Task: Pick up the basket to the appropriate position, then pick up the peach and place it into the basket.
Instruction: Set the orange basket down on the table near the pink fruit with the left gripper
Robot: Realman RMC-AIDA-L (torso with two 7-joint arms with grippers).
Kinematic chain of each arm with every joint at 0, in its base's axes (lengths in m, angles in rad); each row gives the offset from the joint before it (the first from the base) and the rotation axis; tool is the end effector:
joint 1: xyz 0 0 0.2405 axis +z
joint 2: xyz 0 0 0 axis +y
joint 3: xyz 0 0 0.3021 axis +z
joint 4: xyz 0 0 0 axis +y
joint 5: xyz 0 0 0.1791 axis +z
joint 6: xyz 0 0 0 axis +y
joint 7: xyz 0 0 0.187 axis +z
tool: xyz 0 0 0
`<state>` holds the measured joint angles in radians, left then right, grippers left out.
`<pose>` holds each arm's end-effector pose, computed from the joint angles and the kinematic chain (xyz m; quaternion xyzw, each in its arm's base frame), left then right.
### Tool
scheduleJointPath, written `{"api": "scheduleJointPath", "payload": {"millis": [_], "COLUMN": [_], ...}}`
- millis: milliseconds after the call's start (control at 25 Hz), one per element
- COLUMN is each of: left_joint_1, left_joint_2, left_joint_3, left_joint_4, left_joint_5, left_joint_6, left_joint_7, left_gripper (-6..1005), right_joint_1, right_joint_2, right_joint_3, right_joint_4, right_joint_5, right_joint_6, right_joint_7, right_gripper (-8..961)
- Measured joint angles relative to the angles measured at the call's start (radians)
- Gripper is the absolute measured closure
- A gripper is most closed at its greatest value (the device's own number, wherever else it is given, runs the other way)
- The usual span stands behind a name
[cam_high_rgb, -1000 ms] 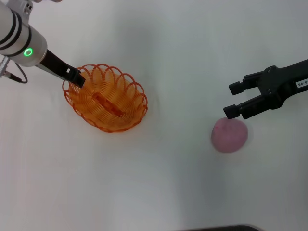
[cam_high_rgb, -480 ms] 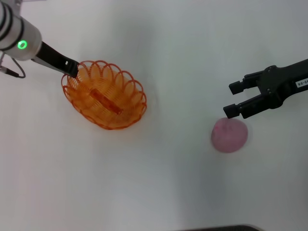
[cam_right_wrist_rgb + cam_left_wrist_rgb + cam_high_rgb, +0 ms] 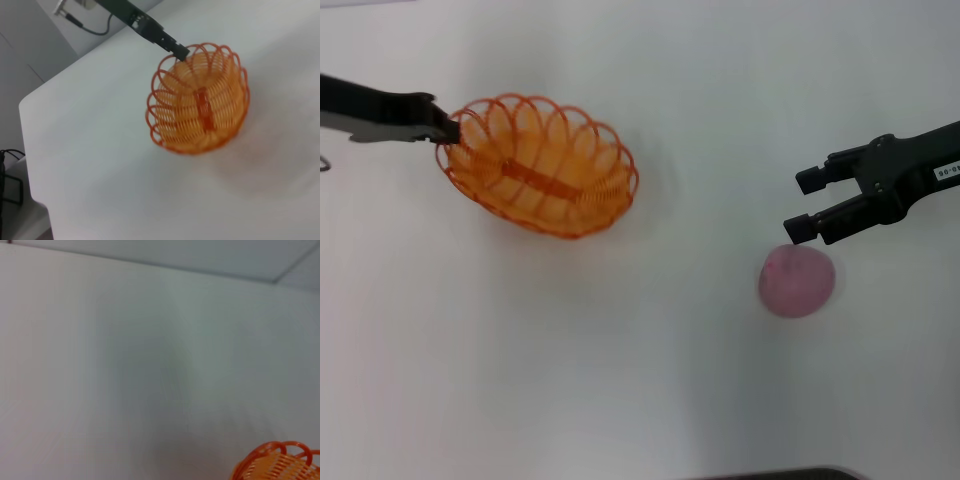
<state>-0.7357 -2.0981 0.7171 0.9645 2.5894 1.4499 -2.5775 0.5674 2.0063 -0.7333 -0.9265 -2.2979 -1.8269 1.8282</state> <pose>-0.2651 0.4061 -0.0407 -0.7949 -0.5767 -0.0344 0.1853 0.2757 0.3210 -0.0206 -0.9486 0.3069 0.0746 0.0223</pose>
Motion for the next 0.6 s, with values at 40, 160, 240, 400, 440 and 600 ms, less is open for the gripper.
{"api": "scheduleJointPath", "payload": {"millis": [40, 160, 240, 400, 440, 600], "left_joint_1": [0.017, 0.107, 0.15, 0.206, 0.217, 0.253], "left_joint_2": [0.003, 0.006, -0.004, -0.023, -0.028, -0.049], "left_joint_3": [-0.01, -0.056, -0.078, -0.092, -0.095, -0.097], "left_joint_4": [0.0, -0.001, 0.003, -0.015, -0.018, -0.023], "left_joint_5": [-0.028, -0.144, -0.183, -0.213, -0.218, -0.232], "left_joint_6": [0.001, 0.006, 0.005, 0.012, 0.014, 0.026], "left_joint_7": [0.0, 0.0, 0.0, -0.001, -0.001, 0.003], "left_gripper": [943, 948, 946, 942, 928, 874], "right_joint_1": [0.0, 0.0, 0.0, 0.004, 0.006, 0.008], "right_joint_2": [0.0, 0.0, 0.0, 0.0, 0.0, 0.0], "right_joint_3": [0.0, 0.0, 0.0, 0.0, 0.0, 0.0], "right_joint_4": [0.0, 0.0, 0.0, -0.002, -0.003, -0.006], "right_joint_5": [0.0, 0.0, 0.0, 0.0, 0.0, 0.0], "right_joint_6": [0.0, 0.0, 0.0, 0.0, 0.0, -0.001], "right_joint_7": [0.0, 0.0, -0.001, 0.002, 0.003, 0.003], "right_gripper": [-4, -4, -3, -3, -3, -3]}}
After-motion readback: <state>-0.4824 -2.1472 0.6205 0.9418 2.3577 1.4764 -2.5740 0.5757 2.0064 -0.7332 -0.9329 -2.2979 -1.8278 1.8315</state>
